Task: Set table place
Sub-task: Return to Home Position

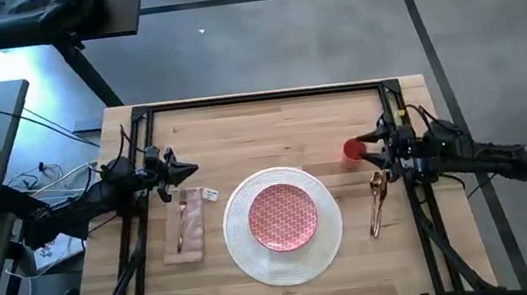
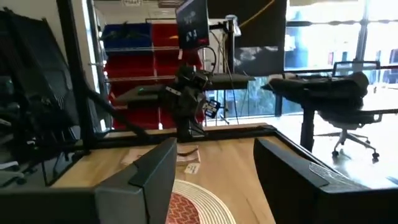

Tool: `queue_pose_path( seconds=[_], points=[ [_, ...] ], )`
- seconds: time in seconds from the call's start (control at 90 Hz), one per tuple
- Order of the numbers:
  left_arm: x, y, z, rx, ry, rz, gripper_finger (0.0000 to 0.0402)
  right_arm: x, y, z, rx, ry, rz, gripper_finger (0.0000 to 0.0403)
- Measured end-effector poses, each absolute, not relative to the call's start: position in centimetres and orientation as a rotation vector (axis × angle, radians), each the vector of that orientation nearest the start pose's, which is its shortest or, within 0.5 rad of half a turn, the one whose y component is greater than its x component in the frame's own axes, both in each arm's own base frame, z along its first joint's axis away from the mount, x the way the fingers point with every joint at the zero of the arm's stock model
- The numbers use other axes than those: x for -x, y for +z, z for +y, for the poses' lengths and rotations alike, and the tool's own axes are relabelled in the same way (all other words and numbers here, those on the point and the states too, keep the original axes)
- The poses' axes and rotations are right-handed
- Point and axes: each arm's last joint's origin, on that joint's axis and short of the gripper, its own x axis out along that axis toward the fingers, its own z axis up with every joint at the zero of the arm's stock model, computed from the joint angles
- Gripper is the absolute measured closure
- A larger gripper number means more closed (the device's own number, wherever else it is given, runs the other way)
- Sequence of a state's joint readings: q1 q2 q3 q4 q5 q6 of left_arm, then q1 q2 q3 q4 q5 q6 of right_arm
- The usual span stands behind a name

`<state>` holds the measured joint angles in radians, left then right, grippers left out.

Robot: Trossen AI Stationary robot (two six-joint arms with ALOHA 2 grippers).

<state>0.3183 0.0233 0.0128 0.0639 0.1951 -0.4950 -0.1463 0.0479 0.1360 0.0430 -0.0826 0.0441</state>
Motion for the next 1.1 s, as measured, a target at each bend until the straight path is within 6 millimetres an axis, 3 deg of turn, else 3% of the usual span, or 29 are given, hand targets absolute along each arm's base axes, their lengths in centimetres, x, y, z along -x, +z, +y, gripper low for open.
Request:
queue_pose_path(
  seconds=[0.278,0.5,1.1],
  points=[
    [-9.5,17.2,2.5,0.481,0.107,-0.081,0.0398,-9.6,17.9,-0.9,-0.031,-0.028,-0.140,0.0208],
    [-9.5,17.1,2.5,0.484,0.110,-0.068,0.0398,-9.7,16.9,-0.6,-0.046,-0.006,-0.035,0.0208],
    [-9.5,17.1,2.5,0.485,0.111,-0.066,0.0398,-9.8,16.8,-0.8,-0.042,-0.023,-0.023,0.0208]
  ],
)
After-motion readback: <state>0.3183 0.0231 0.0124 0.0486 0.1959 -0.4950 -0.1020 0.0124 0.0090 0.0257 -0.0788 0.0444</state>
